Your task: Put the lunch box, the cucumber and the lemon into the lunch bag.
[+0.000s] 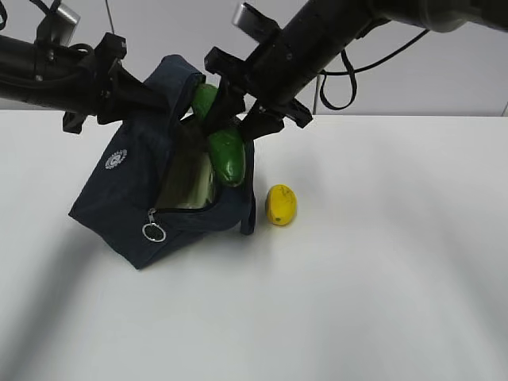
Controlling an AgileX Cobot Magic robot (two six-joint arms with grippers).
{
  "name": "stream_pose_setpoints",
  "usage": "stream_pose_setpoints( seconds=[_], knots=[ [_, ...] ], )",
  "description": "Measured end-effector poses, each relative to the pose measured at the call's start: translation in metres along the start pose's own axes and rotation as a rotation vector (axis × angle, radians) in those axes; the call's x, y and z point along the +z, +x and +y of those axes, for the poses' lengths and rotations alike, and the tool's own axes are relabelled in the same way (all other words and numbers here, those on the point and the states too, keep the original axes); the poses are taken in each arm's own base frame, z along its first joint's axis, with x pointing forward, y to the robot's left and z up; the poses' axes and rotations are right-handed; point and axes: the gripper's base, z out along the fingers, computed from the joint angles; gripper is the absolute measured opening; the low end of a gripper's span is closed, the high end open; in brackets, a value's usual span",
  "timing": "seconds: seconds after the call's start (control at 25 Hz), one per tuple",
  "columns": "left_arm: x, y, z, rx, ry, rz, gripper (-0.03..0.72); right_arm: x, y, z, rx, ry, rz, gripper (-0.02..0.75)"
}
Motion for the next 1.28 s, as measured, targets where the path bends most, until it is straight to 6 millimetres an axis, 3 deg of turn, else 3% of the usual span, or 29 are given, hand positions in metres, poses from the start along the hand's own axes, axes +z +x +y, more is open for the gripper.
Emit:
stream_pose_setpoints(
  seconds=[0.4, 0.64, 1.04, 1.16, 1.28],
  knots=[
    [0.0, 0.003, -0.003, -0.006, 0.041, 0.035, 0.003, 0.027, -0.002, -0.012, 0.088, -0.093, 0.051, 0.326],
    [0.0, 0.003, -0.004, -0.01, 0.046, 0.033, 0.003, 0.033, -0.004, -0.014, 0.107, -0.111, 0.05, 0.337],
    [-0.001, 0.003, -0.004, -0.012, 0.048, 0.033, 0.003, 0.033, -0.012, -0.015, 0.104, -0.108, -0.041, 0.449],
    [-0.001, 0.003, -0.004, -0.012, 0.048, 0.033, 0.003, 0.033, -0.012, -0.016, 0.095, -0.106, -0.041, 0.533],
    [-0.001, 0.003, -0.004, -0.012, 0.048, 0.033, 0.003, 0.033, -0.012, -0.016, 0.088, -0.106, -0.042, 0.566]
  ],
)
